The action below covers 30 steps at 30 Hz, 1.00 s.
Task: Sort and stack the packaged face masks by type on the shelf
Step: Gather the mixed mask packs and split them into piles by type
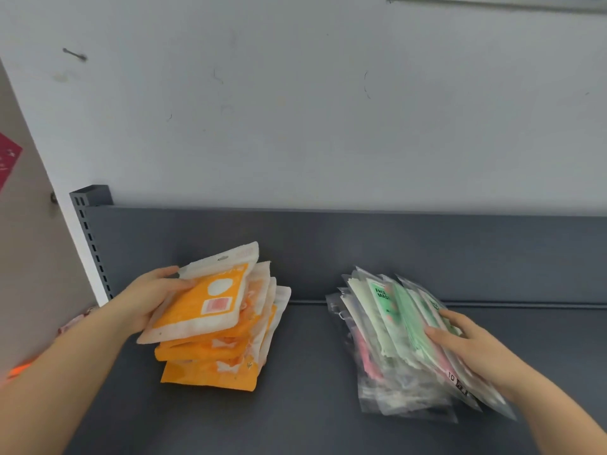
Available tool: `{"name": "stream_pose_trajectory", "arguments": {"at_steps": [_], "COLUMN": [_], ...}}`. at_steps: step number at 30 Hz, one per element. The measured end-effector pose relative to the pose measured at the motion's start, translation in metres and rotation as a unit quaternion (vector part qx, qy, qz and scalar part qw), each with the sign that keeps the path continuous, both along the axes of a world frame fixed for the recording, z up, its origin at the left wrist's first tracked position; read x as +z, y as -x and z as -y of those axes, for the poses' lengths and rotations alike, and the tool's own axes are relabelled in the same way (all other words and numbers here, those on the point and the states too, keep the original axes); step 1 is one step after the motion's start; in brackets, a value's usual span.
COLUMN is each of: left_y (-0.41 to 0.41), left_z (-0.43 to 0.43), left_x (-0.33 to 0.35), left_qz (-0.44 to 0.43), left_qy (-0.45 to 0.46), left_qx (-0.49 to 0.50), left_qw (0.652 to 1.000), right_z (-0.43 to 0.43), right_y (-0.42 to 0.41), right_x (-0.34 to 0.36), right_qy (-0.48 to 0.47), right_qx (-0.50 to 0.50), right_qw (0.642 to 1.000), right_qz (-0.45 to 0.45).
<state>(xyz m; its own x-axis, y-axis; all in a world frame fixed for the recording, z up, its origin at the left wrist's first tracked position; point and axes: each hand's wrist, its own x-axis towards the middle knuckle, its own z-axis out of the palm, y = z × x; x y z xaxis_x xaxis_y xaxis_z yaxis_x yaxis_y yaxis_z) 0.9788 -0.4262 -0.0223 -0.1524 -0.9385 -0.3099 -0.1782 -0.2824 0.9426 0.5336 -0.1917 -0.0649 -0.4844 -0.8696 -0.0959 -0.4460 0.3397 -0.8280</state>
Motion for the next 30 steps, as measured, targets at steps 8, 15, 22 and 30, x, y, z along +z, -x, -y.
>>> {"name": "stream_pose_trajectory", "arguments": {"at_steps": [8, 15, 22, 30], "left_y": [0.040, 0.045, 0.046, 0.064], "left_z": [-0.004, -0.006, -0.010, -0.027], "left_x": [0.009, 0.011, 0.025, 0.039], "left_qz": [0.056, 0.122, 0.086, 0.087], "left_qy": [0.090, 0.128, 0.152, 0.222], "left_qx": [-0.006, 0.018, -0.007, 0.000], "left_qw": [0.994, 0.984, 0.985, 0.971], "right_z": [-0.001, -0.003, -0.002, -0.004], "right_y": [-0.007, -0.006, -0.002, -0.001], "right_x": [0.001, 0.001, 0.005, 0.009], "right_qy": [0.019, -0.009, -0.058, -0.049], "right_qx": [-0.015, -0.020, -0.035, -0.058], "right_qw": [1.000, 0.997, 0.990, 0.987], "right_qz": [-0.014, -0.080, -0.120, -0.140]}}
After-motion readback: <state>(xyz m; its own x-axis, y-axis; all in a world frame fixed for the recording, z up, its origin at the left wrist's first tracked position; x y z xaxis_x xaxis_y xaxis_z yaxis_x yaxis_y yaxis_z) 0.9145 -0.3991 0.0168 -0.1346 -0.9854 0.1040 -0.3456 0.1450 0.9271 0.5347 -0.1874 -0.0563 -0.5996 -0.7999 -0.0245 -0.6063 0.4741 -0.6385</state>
